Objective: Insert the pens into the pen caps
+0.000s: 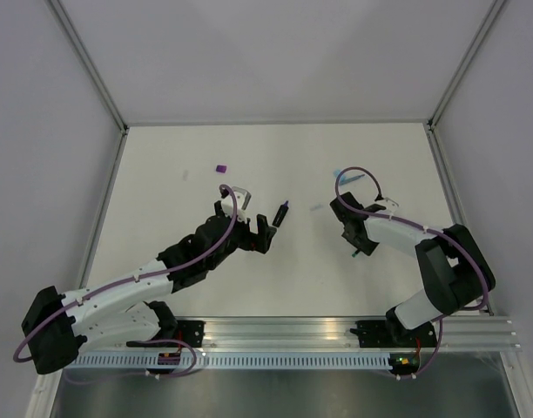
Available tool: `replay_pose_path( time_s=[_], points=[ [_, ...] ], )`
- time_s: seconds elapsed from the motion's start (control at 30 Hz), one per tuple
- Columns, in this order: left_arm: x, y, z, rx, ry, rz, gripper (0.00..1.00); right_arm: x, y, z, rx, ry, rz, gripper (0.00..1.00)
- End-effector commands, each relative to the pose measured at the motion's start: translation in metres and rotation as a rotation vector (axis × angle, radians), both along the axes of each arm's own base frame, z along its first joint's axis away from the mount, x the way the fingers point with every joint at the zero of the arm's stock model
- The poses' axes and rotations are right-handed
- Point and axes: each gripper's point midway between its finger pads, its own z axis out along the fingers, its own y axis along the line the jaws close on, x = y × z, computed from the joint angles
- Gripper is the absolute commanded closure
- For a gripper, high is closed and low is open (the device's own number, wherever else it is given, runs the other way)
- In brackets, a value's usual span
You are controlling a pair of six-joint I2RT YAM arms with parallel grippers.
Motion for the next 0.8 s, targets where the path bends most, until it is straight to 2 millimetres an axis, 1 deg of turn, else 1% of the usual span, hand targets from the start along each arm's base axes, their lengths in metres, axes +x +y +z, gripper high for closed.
replay_pose_path(
  time_s=[0.0, 0.1, 0.13, 0.2, 0.23, 0.3, 0.33, 0.47, 0.53, 0.57, 0.6, 0.63, 0.67, 0.7, 0.73, 0.77],
  points=[
    [0.005, -0.001, 0.011, -0.004, -0.031, 0.016, 0.0, -0.006, -0.003, -0.004, 0.031, 0.003, -0.006, 0.42],
    [0.006, 0.0, 0.011, -0.004, -0.032, 0.025, 0.0, -0.007, -0.005, -0.006, 0.031, 0.004, -0.008, 0.49],
    [0.005, 0.0, 0.01, -0.002, -0.029, 0.023, 0.0, -0.008, -0.006, -0.008, 0.025, 0.009, -0.008, 0.58],
    [0.005, 0.0, 0.011, -0.008, -0.028, 0.021, 0.0, -0.008, -0.009, -0.01, 0.022, 0.01, -0.009, 0.71],
    [0.005, 0.0, 0.012, -0.011, -0.028, 0.02, 0.0, -0.008, -0.01, -0.011, 0.021, 0.014, -0.004, 0.81],
    [0.004, 0.0, 0.012, -0.017, -0.025, 0.019, 0.0, -0.007, -0.008, -0.012, 0.035, 0.014, 0.006, 0.91],
    [0.004, -0.001, 0.013, -0.02, -0.025, 0.018, 0.0, -0.006, -0.006, -0.011, 0.039, 0.012, 0.016, 1.0],
    [0.003, -0.002, 0.012, -0.021, -0.025, 0.011, 0.0, 0.012, 0.012, -0.004, 0.076, -0.014, 0.198, 1.0],
    [0.002, -0.006, 0.012, -0.032, -0.025, -0.011, 0.01, 0.019, 0.031, 0.004, 0.149, -0.04, 0.304, 1.0],
    [0.0, -0.008, 0.012, -0.037, -0.022, -0.024, 0.01, 0.032, 0.044, 0.014, 0.188, -0.104, 0.362, 1.0],
    [0.0, -0.01, 0.013, -0.047, -0.019, -0.031, 0.01, 0.038, 0.054, 0.029, 0.209, -0.156, 0.451, 1.0],
    [-0.002, -0.014, 0.013, -0.053, -0.008, -0.049, 0.01, 0.036, 0.072, 0.037, 0.289, -0.183, 0.541, 1.0],
    [-0.003, -0.016, 0.014, -0.061, -0.001, -0.059, 0.01, 0.047, 0.087, 0.054, 0.331, -0.271, 0.615, 1.0],
    [-0.006, -0.019, 0.014, -0.08, 0.021, -0.082, 0.01, 0.047, 0.099, 0.076, 0.362, -0.342, 0.687, 1.0],
    [-0.008, -0.02, 0.015, -0.096, 0.032, -0.094, 0.01, 0.044, 0.11, 0.089, 0.384, -0.378, 0.77, 1.0],
    [-0.01, -0.022, 0.016, -0.115, 0.048, -0.112, 0.01, 0.046, 0.121, 0.105, 0.4, -0.439, 0.824, 1.0]
  ],
)
